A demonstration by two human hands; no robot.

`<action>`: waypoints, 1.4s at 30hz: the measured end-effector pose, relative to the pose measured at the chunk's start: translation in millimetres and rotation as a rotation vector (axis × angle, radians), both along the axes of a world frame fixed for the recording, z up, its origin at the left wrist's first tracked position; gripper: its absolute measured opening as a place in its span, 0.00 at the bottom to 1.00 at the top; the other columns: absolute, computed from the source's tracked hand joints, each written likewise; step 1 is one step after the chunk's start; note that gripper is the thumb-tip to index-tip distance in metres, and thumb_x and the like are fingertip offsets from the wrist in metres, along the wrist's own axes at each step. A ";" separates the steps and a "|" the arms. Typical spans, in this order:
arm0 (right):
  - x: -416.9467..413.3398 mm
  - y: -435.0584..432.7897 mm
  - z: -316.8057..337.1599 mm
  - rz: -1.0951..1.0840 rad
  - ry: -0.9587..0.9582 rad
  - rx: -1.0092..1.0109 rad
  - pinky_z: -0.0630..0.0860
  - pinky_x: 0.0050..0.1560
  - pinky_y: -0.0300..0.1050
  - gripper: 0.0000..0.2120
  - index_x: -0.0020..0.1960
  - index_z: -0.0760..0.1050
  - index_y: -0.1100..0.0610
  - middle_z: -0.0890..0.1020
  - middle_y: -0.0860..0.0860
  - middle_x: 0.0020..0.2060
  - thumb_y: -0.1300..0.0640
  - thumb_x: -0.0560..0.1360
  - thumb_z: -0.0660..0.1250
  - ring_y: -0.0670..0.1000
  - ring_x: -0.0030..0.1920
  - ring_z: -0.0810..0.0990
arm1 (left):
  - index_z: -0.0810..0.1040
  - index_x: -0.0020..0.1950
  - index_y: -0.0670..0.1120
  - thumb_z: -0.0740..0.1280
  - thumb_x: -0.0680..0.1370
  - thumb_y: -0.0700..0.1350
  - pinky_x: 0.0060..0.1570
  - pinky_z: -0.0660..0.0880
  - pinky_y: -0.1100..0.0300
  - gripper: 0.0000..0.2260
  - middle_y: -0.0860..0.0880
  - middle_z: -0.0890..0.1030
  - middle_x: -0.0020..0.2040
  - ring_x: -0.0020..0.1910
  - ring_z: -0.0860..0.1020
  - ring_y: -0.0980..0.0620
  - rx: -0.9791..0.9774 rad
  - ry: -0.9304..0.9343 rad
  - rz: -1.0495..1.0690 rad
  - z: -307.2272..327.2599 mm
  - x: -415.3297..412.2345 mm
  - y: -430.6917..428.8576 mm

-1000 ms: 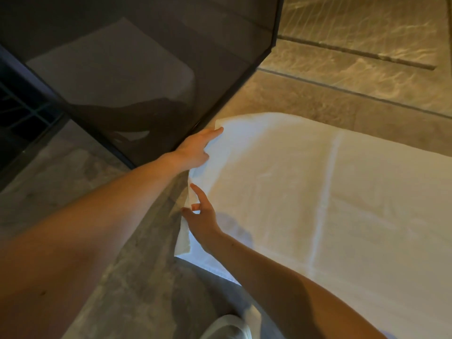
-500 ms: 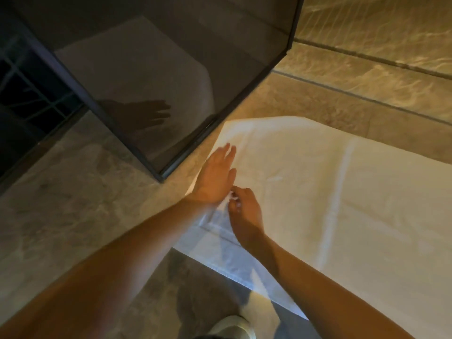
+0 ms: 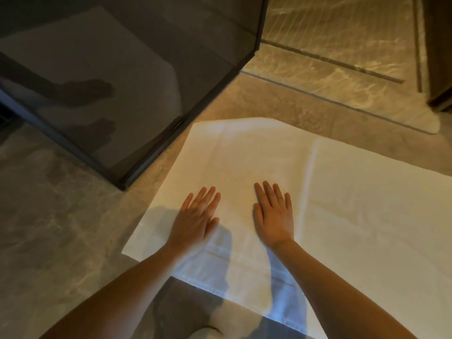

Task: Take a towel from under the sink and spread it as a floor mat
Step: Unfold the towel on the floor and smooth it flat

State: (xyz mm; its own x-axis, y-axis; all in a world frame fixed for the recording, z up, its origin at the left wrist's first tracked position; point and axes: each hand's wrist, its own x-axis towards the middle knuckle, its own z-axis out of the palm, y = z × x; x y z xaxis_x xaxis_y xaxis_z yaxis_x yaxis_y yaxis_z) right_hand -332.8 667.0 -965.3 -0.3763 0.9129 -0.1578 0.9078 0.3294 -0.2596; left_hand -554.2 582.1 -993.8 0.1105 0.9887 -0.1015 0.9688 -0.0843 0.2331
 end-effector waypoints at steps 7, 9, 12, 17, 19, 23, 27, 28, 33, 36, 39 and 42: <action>1.5 0.8 -7.6 -0.031 0.058 0.029 0.45 0.77 0.52 0.27 0.78 0.57 0.47 0.60 0.48 0.77 0.46 0.79 0.44 0.52 0.78 0.53 | 0.71 0.71 0.46 0.51 0.83 0.54 0.69 0.65 0.45 0.22 0.44 0.71 0.72 0.70 0.70 0.43 0.117 -0.045 0.071 10.7 8.4 19.9; 1.7 1.6 -9.4 -0.030 0.051 0.024 0.45 0.77 0.53 0.27 0.78 0.57 0.46 0.60 0.48 0.77 0.46 0.79 0.45 0.52 0.78 0.53 | 0.69 0.73 0.45 0.52 0.82 0.53 0.70 0.64 0.43 0.22 0.44 0.70 0.73 0.72 0.68 0.43 0.128 -0.060 0.094 15.4 16.3 40.3; 1.2 2.9 -10.9 -0.038 0.043 0.017 0.44 0.77 0.53 0.27 0.78 0.55 0.45 0.59 0.48 0.77 0.46 0.79 0.46 0.52 0.78 0.52 | 0.61 0.78 0.48 0.50 0.81 0.53 0.75 0.54 0.44 0.26 0.47 0.62 0.78 0.77 0.58 0.47 0.117 -0.056 0.041 18.7 29.0 76.3; 6.9 -0.1 -16.9 -0.035 0.038 0.000 0.42 0.77 0.52 0.26 0.78 0.50 0.43 0.56 0.46 0.78 0.45 0.80 0.46 0.50 0.78 0.47 | 0.57 0.79 0.51 0.51 0.82 0.54 0.76 0.50 0.46 0.25 0.49 0.57 0.79 0.78 0.52 0.48 0.044 -0.072 -0.008 8.4 39.0 100.6; 8.1 -0.5 -19.4 -0.046 0.025 0.017 0.44 0.77 0.53 0.27 0.78 0.49 0.43 0.56 0.46 0.77 0.45 0.80 0.48 0.50 0.78 0.48 | 0.60 0.78 0.51 0.51 0.83 0.53 0.75 0.53 0.47 0.23 0.49 0.60 0.78 0.77 0.55 0.48 0.079 -0.134 -0.014 8.3 30.8 107.6; 5.5 4.4 -21.6 -0.043 0.026 0.020 0.50 0.75 0.55 0.28 0.78 0.52 0.45 0.62 0.47 0.76 0.46 0.78 0.51 0.52 0.77 0.55 | 0.67 0.74 0.46 0.57 0.81 0.49 0.75 0.58 0.47 0.21 0.46 0.68 0.74 0.74 0.63 0.47 0.244 -0.149 0.122 25.4 -5.4 167.4; 4.6 5.2 -20.0 -0.037 0.009 -0.006 0.50 0.75 0.55 0.29 0.78 0.52 0.44 0.61 0.47 0.76 0.46 0.78 0.50 0.52 0.77 0.54 | 0.67 0.74 0.45 0.60 0.81 0.46 0.74 0.55 0.50 0.21 0.44 0.68 0.74 0.73 0.63 0.45 0.158 -0.067 0.197 39.3 -39.5 230.9; 4.3 5.3 -19.5 -0.037 0.004 -0.013 0.50 0.75 0.55 0.29 0.78 0.52 0.44 0.61 0.47 0.76 0.46 0.78 0.50 0.52 0.78 0.54 | 0.67 0.73 0.45 0.59 0.81 0.47 0.72 0.57 0.50 0.21 0.43 0.69 0.72 0.71 0.64 0.44 0.118 -0.023 0.219 39.1 -45.2 241.4; 3.6 6.3 -19.5 -0.030 -0.020 -0.019 0.48 0.76 0.55 0.29 0.79 0.51 0.44 0.59 0.46 0.77 0.45 0.79 0.50 0.51 0.78 0.51 | 0.78 0.60 0.46 0.57 0.81 0.50 0.56 0.67 0.49 0.15 0.41 0.75 0.61 0.57 0.70 0.38 0.030 -0.041 0.319 39.2 -56.3 256.3; 5.1 6.3 -21.2 -0.030 -0.014 -0.013 0.47 0.76 0.54 0.28 0.79 0.52 0.44 0.59 0.47 0.77 0.45 0.79 0.51 0.51 0.78 0.52 | 0.82 0.50 0.42 0.59 0.81 0.48 0.47 0.70 0.50 0.15 0.38 0.79 0.53 0.51 0.74 0.36 0.088 -0.180 0.388 43.1 -52.4 252.9; 6.2 5.1 -22.8 -0.028 -0.017 -0.001 0.48 0.76 0.55 0.29 0.78 0.52 0.44 0.60 0.47 0.77 0.45 0.79 0.52 0.52 0.78 0.52 | 0.77 0.34 0.40 0.64 0.79 0.47 0.36 0.64 0.54 0.16 0.39 0.74 0.37 0.41 0.76 0.36 0.105 -0.350 0.512 49.3 -47.8 247.5; 5.9 5.8 -23.2 -0.032 -0.009 0.009 0.49 0.76 0.55 0.29 0.78 0.53 0.45 0.61 0.47 0.77 0.45 0.78 0.52 0.52 0.78 0.53 | 0.81 0.38 0.41 0.71 0.73 0.45 0.42 0.74 0.53 0.09 0.42 0.80 0.42 0.46 0.79 0.41 0.063 -0.394 0.538 58.0 -46.3 246.2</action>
State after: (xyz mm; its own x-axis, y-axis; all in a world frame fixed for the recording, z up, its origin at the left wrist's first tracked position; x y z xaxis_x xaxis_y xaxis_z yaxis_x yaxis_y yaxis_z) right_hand -326.9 672.7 -988.5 -0.3454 0.9259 -0.1531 0.9203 0.3022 -0.2486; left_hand -600.4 828.2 -935.8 -0.3830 0.9189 -0.0945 0.7229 0.3618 0.5886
